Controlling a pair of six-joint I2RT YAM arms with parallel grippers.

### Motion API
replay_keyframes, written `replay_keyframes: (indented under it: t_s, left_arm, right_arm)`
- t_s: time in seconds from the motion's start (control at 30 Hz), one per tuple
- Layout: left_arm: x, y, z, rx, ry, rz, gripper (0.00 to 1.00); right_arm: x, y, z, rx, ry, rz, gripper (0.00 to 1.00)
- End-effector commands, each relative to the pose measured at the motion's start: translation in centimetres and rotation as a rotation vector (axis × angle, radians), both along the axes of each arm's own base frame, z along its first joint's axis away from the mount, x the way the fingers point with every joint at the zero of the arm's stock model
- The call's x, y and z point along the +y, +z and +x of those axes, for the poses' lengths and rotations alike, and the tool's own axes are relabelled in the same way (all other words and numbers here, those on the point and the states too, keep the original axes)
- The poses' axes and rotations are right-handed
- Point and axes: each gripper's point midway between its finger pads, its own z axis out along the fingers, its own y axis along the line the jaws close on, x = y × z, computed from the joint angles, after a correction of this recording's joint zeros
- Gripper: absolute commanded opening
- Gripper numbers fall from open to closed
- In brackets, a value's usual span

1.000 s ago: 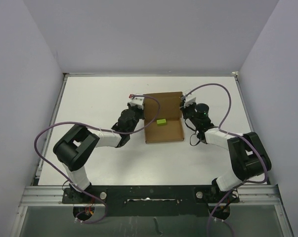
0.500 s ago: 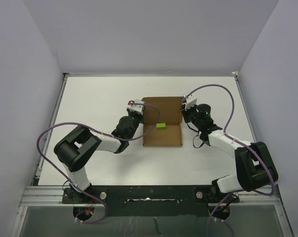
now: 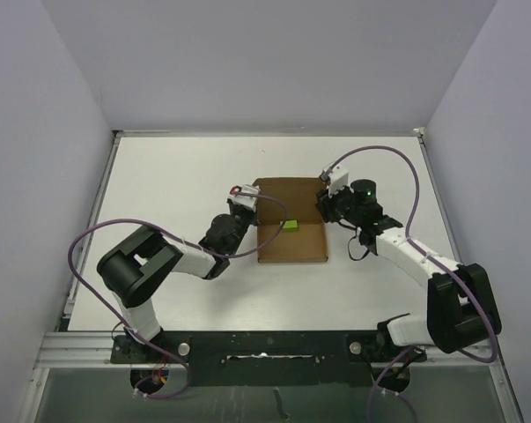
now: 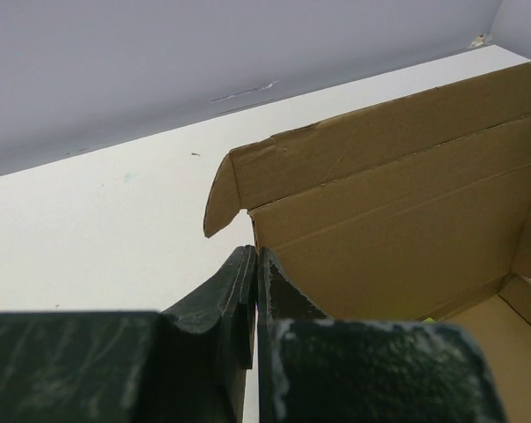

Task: Fold the paper box

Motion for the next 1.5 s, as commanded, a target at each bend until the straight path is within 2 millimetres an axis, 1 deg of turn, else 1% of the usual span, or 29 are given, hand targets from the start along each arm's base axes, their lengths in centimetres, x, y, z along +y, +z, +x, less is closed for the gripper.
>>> replay_keyframes:
  t_s: [0.0, 0.1, 0.2, 0.27, 0.37, 0.47, 0.53, 0.6, 0.67, 0.73, 0.83, 0.93, 1.0, 1.13, 1.3, 1.4, 1.47]
  left_arm:
    - [-1.7, 1.4, -1.6, -0.043, -0.094, -0.017, 0.00]
    - [-1.8, 1.4, -1.8, -0.049, -0.104, -0.017, 0.00]
    - [-1.9, 1.5, -1.9, -0.055, -0.110, -0.015, 0.00]
    - [-1.9, 1.5, -1.9, -0.065, -0.114, -0.007, 0.00]
    - [-1.9, 1.7, -2.0, -0.076, -0.118, 0.003, 0.00]
    - [-1.8, 1.9, -2.0, -0.089, -0.119, 0.012, 0.00]
    - [-1.9, 2.1, -2.0, -0.097, -0.123, 0.017, 0.00]
    - [-1.9, 2.3, -2.1, -0.102, -0.127, 0.021, 0.00]
    - [-1.9, 2.4, -2.1, -0.108, -0.130, 0.024, 0.00]
    - [-1.9, 2.5, -2.2, -0.110, -0.132, 0.025, 0.00]
    - [-2.0, 2.5, -2.2, -0.112, -0.135, 0.030, 0.00]
    - [-2.0, 2.6, -2.3, -0.117, -0.135, 0.033, 0.00]
    - [-2.0, 2.8, -2.3, -0.120, -0.135, 0.035, 0.00]
    - [-2.0, 3.0, -2.4, -0.125, -0.134, 0.036, 0.00]
    - [-2.0, 3.2, -2.4, -0.130, -0.133, 0.037, 0.00]
    - [-2.0, 3.3, -2.4, -0.132, -0.134, 0.036, 0.00]
    - [-2.0, 3.2, -2.4, -0.130, -0.134, 0.038, 0.00]
  right_arm:
    - [1.4, 4.1, -0.6, -0.034, 0.105, 0.031, 0.42]
    - [0.8, 4.6, -1.1, -0.020, 0.148, 0.019, 0.53]
    - [-0.4, 5.4, -1.7, 0.011, 0.197, 0.027, 0.60]
    - [-1.2, 6.4, -2.6, 0.047, 0.271, 0.043, 0.63]
    - [-1.9, 8.5, -3.6, 0.042, 0.372, 0.076, 0.67]
    - [-2.9, 10.4, -3.4, 0.059, 0.385, 0.109, 0.72]
    - [-3.3, 11.6, -3.0, 0.099, 0.385, 0.124, 0.77]
    - [-3.1, 11.4, -3.1, 0.184, 0.401, 0.147, 0.80]
    - [-2.9, 10.5, -3.4, 0.285, 0.398, 0.172, 0.80]
    - [-2.8, 9.4, -3.3, 0.332, 0.389, 0.164, 0.79]
    - [-2.8, 8.2, -3.1, 0.343, 0.369, 0.121, 0.79]
    - [-2.5, 7.7, -3.0, 0.353, 0.358, 0.058, 0.79]
    - [-2.5, 6.9, -2.6, 0.363, 0.331, 0.000, 0.79]
    - [-3.2, 5.4, -1.6, 0.386, 0.257, -0.083, 0.78]
    - [-4.1, 4.0, -0.7, 0.386, 0.206, -0.135, 0.75]
    - [-4.1, 3.3, -0.7, 0.399, 0.211, -0.143, 0.73]
    - [-3.8, 3.1, -0.6, 0.396, 0.218, -0.143, 0.69]
